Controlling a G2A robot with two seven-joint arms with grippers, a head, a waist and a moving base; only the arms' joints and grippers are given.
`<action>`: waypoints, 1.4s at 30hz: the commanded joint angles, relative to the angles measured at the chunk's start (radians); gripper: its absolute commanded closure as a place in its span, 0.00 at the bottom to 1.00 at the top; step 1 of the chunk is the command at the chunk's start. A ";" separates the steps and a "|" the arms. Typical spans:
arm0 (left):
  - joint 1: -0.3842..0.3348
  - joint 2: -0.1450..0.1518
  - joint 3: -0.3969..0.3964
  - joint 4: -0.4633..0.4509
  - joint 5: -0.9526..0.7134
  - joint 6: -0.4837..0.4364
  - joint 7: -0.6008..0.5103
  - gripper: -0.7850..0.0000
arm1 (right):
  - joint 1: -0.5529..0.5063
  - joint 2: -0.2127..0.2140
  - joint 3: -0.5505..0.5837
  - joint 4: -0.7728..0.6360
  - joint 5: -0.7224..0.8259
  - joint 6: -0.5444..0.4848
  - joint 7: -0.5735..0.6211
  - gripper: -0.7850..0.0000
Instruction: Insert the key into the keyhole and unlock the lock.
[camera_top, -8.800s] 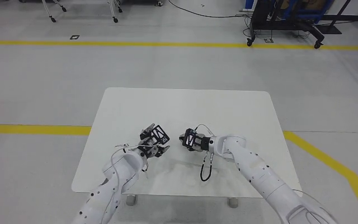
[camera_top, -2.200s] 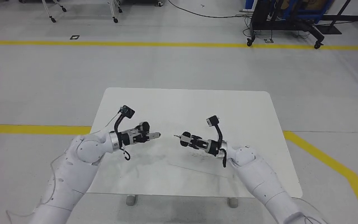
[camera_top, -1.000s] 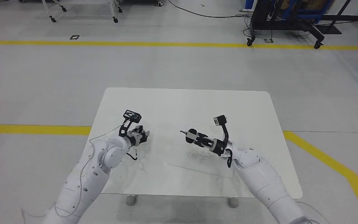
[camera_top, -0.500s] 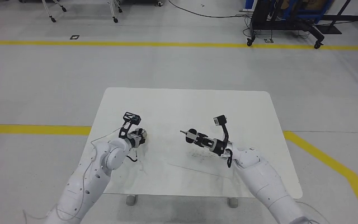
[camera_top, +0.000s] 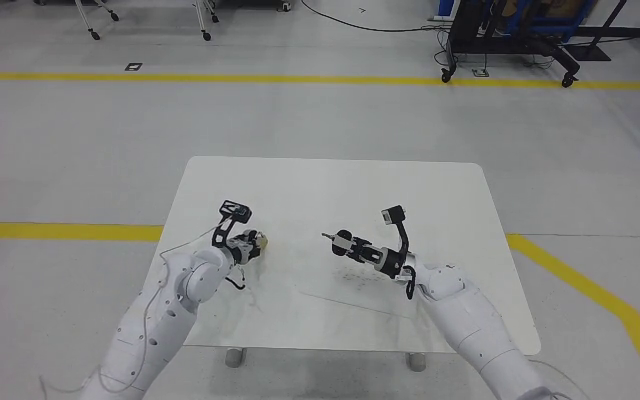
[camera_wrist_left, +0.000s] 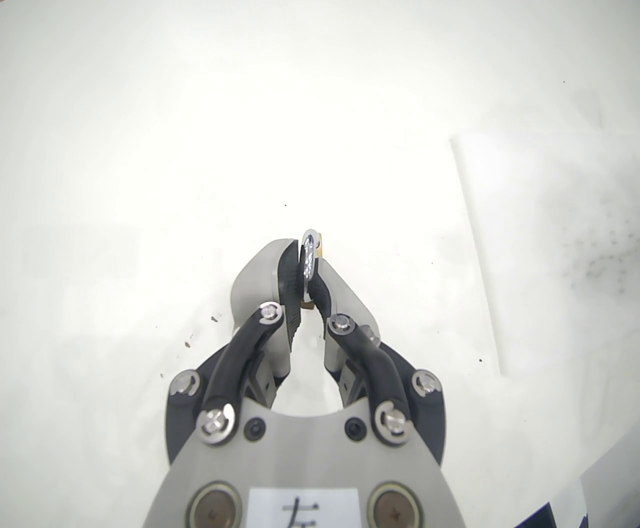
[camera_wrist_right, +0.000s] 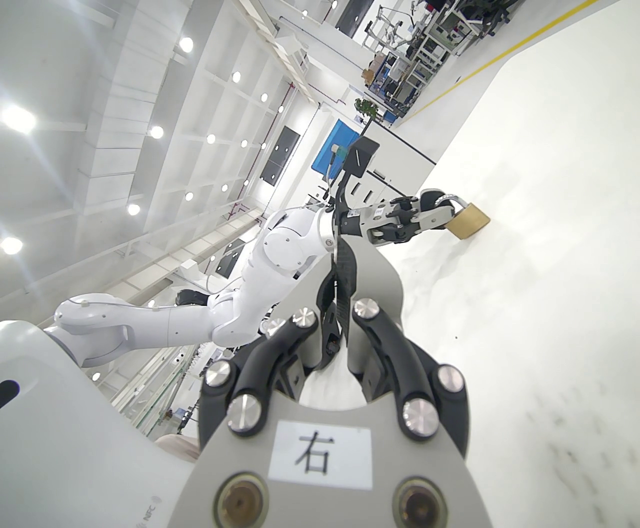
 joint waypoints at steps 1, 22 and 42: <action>0.000 -0.001 0.000 0.000 0.005 0.001 0.001 1.00 | 0.000 0.000 0.000 0.000 0.000 0.000 0.000 1.00; 0.028 -0.005 -0.190 0.102 -0.903 -0.387 -0.046 1.00 | 0.000 0.000 0.000 0.000 0.000 0.000 0.000 1.00; -0.064 -0.022 -0.133 0.272 -1.329 -0.423 -0.380 1.00 | 0.090 -0.082 -0.132 0.064 0.026 -0.019 -0.313 1.00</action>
